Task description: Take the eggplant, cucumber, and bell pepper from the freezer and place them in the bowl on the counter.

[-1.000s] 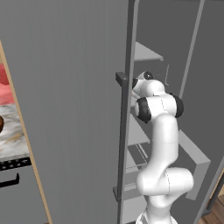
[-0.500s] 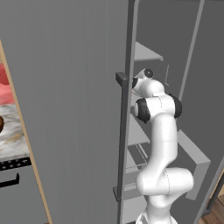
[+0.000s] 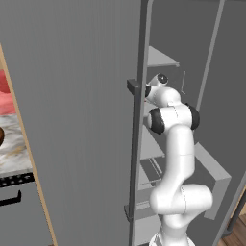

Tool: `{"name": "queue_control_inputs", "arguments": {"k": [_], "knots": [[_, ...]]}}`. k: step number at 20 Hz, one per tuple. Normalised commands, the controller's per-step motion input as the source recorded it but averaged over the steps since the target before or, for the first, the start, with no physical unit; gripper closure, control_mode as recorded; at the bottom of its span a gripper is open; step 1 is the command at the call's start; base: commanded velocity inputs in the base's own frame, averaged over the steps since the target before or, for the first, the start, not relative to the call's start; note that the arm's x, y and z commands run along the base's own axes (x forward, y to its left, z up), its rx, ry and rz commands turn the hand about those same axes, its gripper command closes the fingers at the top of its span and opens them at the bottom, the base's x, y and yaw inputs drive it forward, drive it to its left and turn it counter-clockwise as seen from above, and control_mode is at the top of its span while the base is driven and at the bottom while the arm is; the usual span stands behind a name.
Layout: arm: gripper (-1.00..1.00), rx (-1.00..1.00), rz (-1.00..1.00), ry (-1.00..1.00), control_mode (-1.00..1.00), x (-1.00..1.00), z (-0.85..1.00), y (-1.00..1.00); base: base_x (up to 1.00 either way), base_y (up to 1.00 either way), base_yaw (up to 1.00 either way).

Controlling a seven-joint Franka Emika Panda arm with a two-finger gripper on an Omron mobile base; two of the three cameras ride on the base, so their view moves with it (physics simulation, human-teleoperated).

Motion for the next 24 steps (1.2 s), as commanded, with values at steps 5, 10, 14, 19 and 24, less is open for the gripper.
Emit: {"name": "queue_control_inputs", "arguments": {"k": [5, 10, 14, 19, 24], "knots": [[-1.0, 0.0, 0.0, 0.0, -1.0, 0.0, -0.27, 0.0, 0.0, 0.0, 0.0], [1.0, 0.0, 0.0, 0.0, -1.0, 0.0, -0.32, 0.01, 0.0, 0.0, 0.0], [1.0, 0.0, 0.0, 0.0, -1.0, -0.03, -0.36, 0.1, 0.0, 0.0, 0.0], [1.0, 0.0, 0.0, 0.0, -1.0, -0.08, -0.3, 0.04, 0.0, 0.0, 0.0], [1.0, 0.0, 0.0, 0.0, -1.0, -0.24, -0.13, 0.0, 0.0, 0.0, 0.0]]}}
